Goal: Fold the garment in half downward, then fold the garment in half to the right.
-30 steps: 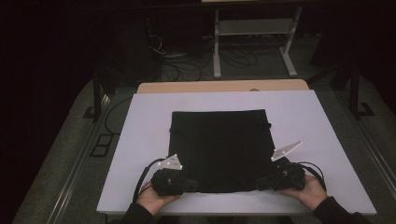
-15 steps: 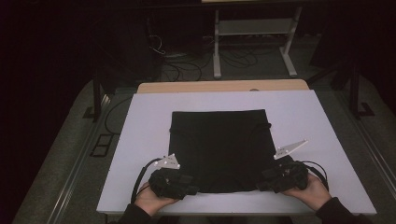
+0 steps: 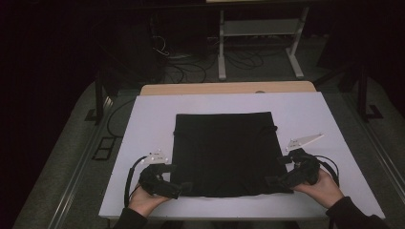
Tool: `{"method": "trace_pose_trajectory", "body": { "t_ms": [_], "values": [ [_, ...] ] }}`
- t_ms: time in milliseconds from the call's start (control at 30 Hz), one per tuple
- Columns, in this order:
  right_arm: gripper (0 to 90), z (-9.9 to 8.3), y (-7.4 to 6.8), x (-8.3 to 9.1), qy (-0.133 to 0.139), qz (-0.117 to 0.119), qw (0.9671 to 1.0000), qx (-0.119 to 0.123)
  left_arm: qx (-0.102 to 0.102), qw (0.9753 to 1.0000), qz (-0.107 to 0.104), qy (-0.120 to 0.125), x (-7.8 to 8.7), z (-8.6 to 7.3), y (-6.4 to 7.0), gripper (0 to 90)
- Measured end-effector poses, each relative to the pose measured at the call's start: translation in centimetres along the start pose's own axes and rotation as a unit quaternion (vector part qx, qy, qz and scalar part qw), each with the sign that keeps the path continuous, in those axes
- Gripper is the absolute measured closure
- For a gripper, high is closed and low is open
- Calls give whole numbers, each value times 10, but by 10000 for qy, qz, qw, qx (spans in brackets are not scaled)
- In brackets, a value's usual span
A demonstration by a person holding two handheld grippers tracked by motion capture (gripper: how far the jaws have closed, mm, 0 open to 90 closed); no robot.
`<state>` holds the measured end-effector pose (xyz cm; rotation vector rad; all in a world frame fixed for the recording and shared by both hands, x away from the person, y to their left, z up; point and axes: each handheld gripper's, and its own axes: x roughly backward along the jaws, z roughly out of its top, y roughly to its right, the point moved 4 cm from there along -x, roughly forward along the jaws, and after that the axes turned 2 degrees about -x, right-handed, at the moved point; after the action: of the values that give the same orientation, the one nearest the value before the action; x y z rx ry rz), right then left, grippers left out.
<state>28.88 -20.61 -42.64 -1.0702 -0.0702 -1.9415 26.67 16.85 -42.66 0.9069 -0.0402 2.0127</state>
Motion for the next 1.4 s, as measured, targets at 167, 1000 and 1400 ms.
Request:
{"method": "trace_pose_trajectory", "body": {
  "t_ms": [167, 1000, 1400],
  "values": [
    [0, 4, 4, -1, 23, -6, 10000, -7, 261, 9992, 198, 244, 7, -1, -11, 0],
    [0, 65, 8, -9, 231, -92, 9990, 372, 756, 9929, 755, 519, 21, -12, -33, 0],
    [0, 101, 9, -16, 260, -84, 9980, 577, 1028, 9912, 767, 343, 20, -20, -38, 0]
  ]
}}
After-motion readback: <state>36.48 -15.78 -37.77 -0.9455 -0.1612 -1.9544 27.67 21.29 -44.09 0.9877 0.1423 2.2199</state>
